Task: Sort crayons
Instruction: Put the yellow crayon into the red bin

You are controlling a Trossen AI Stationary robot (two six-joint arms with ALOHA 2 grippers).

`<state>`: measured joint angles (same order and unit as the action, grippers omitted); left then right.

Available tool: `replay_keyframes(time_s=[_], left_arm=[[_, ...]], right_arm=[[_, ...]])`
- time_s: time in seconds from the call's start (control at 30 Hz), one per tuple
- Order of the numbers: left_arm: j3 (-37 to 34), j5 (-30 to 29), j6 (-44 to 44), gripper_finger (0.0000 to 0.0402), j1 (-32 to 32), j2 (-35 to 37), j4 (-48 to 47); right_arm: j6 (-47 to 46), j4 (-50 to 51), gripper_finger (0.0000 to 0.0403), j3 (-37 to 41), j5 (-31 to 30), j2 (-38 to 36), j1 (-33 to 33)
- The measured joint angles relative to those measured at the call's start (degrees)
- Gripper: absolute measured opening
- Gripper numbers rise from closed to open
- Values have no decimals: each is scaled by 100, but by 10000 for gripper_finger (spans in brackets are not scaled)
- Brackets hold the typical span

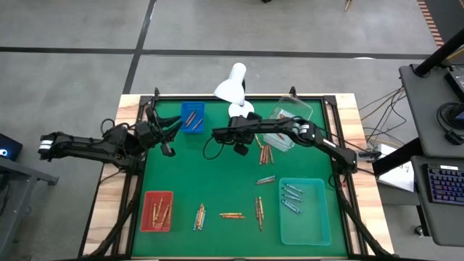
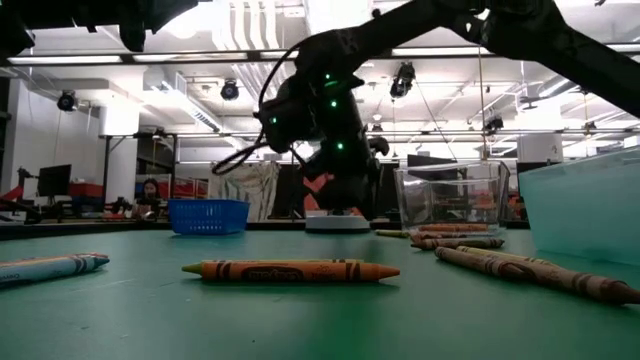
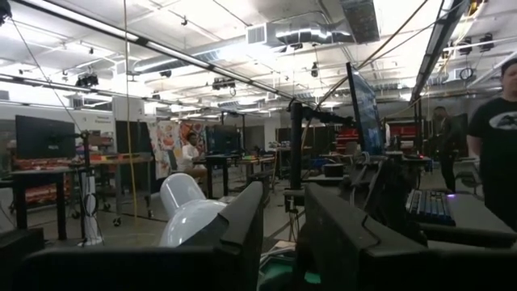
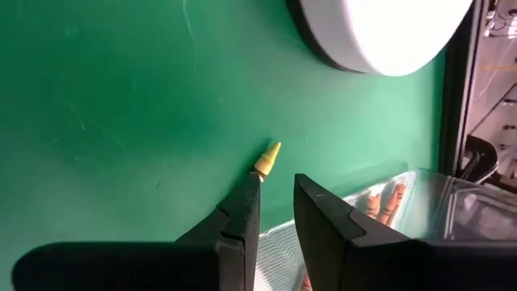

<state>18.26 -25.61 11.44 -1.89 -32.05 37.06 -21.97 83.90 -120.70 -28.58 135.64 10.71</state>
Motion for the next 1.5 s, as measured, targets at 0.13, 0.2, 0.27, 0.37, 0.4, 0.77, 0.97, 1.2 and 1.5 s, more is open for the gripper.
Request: replay_keyframes(time_s=[0.13, 0.2, 0.27, 0.37, 0.4, 0.77, 0.97, 1.2, 1.5], left_arm=[[0, 0, 0, 76, 0, 0, 9], [0, 0, 0, 76, 0, 0, 24], [0, 0, 0, 76, 0, 0, 28], [0, 0, 0, 76, 0, 0, 27], [0, 0, 0, 76, 0, 0, 26], [0, 0, 0, 76, 0, 0, 22], [0, 0, 0, 76, 0, -2, 17], [0, 0, 0, 76, 0, -2, 17], [0, -245, 111, 76, 2, 24, 148]], right_arm=[[123, 20, 68, 20, -2, 61, 19], [161, 58, 68, 20, -4, 83, 22], [183, 99, 68, 22, -2, 106, 37], [239, 98, 68, 35, -2, 111, 58], [243, 96, 68, 36, -5, 111, 68], [270, 76, 68, 103, 0, 115, 151], [320, 46, 68, 201, 29, 122, 176], [504, -281, 68, 199, 514, 120, 173], [604, -324, 68, -54, 539, 117, 48]])
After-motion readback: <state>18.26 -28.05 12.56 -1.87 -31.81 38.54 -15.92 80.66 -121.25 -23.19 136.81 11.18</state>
